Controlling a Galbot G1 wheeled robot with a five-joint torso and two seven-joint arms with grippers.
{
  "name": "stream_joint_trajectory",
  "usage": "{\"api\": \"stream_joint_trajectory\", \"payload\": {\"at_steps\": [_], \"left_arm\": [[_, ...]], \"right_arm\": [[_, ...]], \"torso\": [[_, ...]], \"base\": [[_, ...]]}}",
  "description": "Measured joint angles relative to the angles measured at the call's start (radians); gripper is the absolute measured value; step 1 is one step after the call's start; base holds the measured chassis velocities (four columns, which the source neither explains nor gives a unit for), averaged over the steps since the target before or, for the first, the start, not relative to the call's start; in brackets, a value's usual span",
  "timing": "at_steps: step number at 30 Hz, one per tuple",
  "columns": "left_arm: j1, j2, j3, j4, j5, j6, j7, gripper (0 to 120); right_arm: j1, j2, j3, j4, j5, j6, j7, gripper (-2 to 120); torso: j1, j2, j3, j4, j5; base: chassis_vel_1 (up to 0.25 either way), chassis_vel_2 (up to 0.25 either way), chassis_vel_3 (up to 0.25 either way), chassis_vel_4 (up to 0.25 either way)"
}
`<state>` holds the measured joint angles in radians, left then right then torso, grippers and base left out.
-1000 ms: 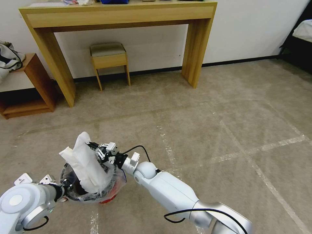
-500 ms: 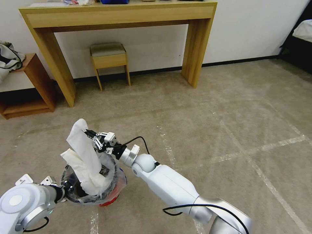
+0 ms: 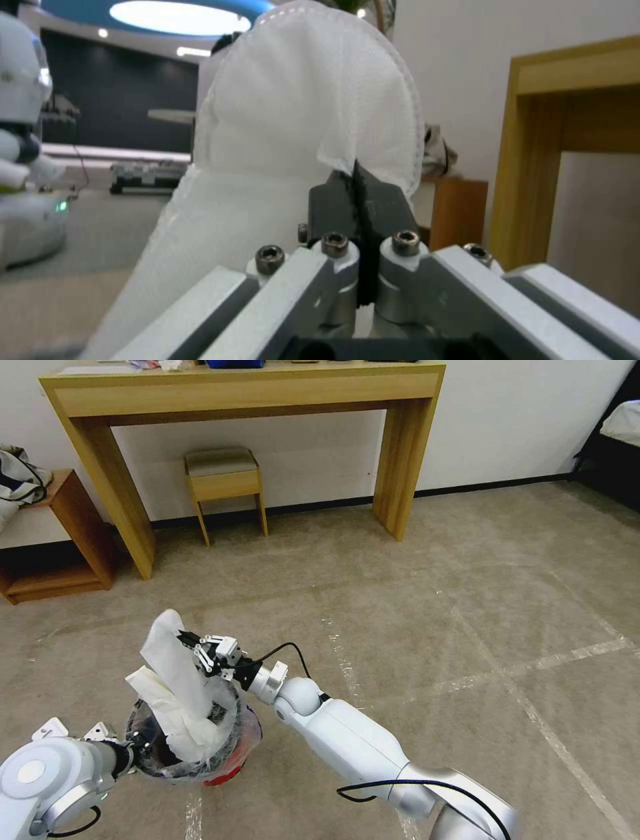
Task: Pick up the trash bin and place the garbage on the floor into it.
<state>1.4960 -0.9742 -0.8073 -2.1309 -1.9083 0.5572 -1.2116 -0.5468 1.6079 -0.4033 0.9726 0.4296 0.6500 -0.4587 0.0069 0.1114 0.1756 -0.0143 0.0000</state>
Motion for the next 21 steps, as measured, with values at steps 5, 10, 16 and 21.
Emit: {"api": "stream_joint_trajectory", "payload": {"at_steps": [5,10,16,21], "left_arm": [[-0.004,0.000,-0.004,0.003,-0.009,-0.002,-0.003,0],[-0.006,-0.005,-0.004,0.004,-0.010,-0.003,-0.004,0],[-0.009,-0.002,-0.005,0.005,-0.014,-0.005,-0.007,0],[-0.009,-0.002,-0.006,0.005,-0.014,-0.006,-0.008,0]], "right_arm": [[-0.022,0.000,0.004,-0.013,-0.029,0.020,-0.012,0],[-0.038,0.000,0.017,-0.023,-0.059,0.033,-0.018,0],[-0.059,0.000,0.025,-0.042,-0.100,0.051,-0.019,0],[-0.061,0.000,0.024,-0.034,-0.107,0.051,-0.017,0]], "torso": [[0.000,0.000,0.000,0.0001,0.0001],[0.000,0.000,0.000,0.0000,0.0001],[0.000,0.000,0.000,0.0000,0.0001],[0.000,0.000,0.000,0.0000,0.0001]], "base": [[0.000,0.000,0.000,0.000],[0.000,0.000,0.000,0.000],[0.000,0.000,0.000,0.000],[0.000,0.000,0.000,0.000]]}}
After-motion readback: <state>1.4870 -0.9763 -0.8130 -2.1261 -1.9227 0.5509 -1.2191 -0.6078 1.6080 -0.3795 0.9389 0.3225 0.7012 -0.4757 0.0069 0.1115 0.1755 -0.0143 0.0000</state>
